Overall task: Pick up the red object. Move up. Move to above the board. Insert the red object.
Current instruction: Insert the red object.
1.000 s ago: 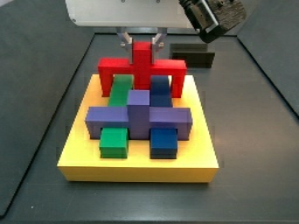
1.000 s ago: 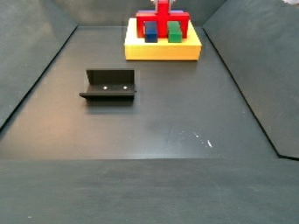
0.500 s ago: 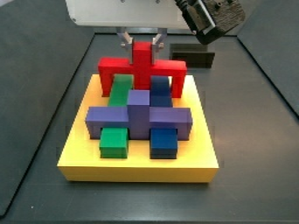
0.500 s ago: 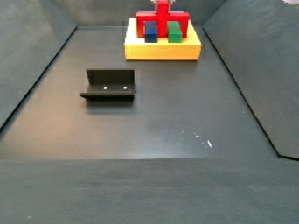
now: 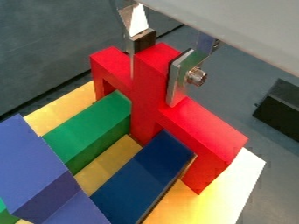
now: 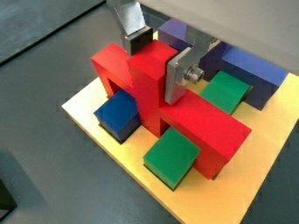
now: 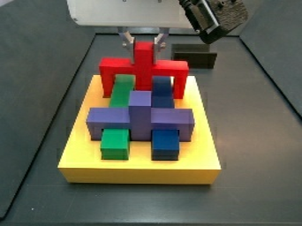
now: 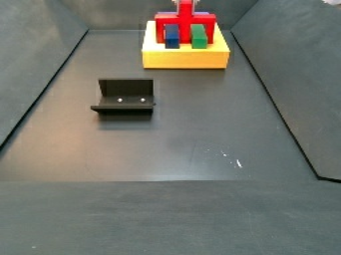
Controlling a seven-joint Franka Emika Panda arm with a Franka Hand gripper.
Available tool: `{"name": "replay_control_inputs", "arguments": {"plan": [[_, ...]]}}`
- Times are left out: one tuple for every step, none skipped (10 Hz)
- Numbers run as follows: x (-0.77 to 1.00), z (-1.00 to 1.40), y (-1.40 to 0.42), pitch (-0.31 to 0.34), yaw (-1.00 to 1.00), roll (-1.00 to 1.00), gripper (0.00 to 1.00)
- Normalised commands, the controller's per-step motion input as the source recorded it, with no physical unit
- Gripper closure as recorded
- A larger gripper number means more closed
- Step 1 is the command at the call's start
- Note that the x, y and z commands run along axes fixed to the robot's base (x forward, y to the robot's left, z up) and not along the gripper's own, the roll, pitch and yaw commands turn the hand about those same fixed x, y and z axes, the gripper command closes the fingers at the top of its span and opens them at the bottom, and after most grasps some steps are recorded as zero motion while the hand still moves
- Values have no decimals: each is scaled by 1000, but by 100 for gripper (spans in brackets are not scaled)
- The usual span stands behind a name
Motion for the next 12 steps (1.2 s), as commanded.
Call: {"name": "replay_control_inputs", "arguments": {"plan": [[-3, 143, 0, 20, 103, 131, 100], [0, 129, 0, 11, 106, 70, 100], [0, 60, 0, 17, 60, 100, 100], [-3, 0, -29, 0, 57, 100, 100], [0, -9, -100, -7, 49, 103, 100], [0, -11, -143, -11, 40, 91, 100], [0, -34, -137, -6, 37, 117, 100], [0, -129, 0, 0, 20, 179, 100], [0, -120, 43, 0, 0, 206, 100], [0, -80, 40, 0, 0, 194, 100], [0, -17, 0, 0, 0, 177, 100], [0, -3, 0, 0, 0, 209, 100]]}}
